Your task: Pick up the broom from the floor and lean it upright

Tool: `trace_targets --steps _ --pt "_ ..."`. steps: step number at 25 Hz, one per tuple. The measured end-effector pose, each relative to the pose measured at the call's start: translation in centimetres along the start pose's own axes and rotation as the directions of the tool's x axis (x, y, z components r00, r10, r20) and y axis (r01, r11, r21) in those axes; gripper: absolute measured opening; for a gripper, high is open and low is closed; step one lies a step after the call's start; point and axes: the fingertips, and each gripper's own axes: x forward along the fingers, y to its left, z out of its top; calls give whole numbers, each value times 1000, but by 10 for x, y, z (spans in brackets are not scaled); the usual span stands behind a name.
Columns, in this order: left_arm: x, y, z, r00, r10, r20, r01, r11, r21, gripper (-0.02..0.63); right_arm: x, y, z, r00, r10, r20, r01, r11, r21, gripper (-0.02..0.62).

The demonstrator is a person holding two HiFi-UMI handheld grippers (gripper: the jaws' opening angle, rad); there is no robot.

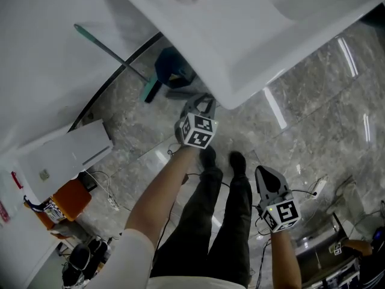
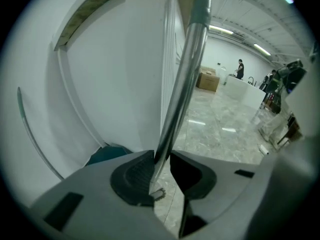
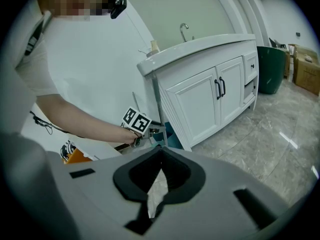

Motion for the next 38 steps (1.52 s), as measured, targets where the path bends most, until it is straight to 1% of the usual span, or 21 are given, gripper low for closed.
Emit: trace_targets --steps 3,6,9,12,15,19,23,27,31,35,38 --pt "8 7 7 1000 7 -1 -7 999 40 89 0 -2 -7 1000 -2 -9 2 1000 8 0" --pt "9 8 12 1000 -2 -7 2 997 83 80 -2 -4 -10 1000 -4 -13 4 1000 13 0" --pt "-3 1 8 1000 -17 5 16 992 127 75 -4 -5 -10 1000 -6 -14 7 1000 16 0" --pt "-22 1 -3 1000 -2 22 -1 990 143 71 -5 -5 -7 1000 -1 -10 1 1000 12 0" --pt "-46 10 -18 999 32 35 -35 993 114 70 -6 -1 -2 1000 10 -10 -10 1000 0 0" --pt "-72 18 -36 997 70 30 -72 995 74 69 -6 4 3 1000 24 -11 -24 1000 -13 0" --pt "-93 10 -42 996 77 34 -78 996 38 69 -12 8 5 1000 25 -9 -25 999 -21 1" --pt "-116 -14 -42 998 61 34 -61 998 2 69 -30 9 10 1000 11 -4 -11 1000 -27 0" --pt "-130 -44 -42 998 56 14 -56 997 -51 69 -46 5 22 1000 8 3 -8 997 -79 0" --pt "-135 -87 -40 999 50 -17 -52 989 -139 71 -63 -13 32 1000 27 -11 -28 994 -101 0" --pt "-131 -115 -39 997 65 -39 -72 976 -205 70 -70 -34 36 998 57 -32 -60 992 -109 0"
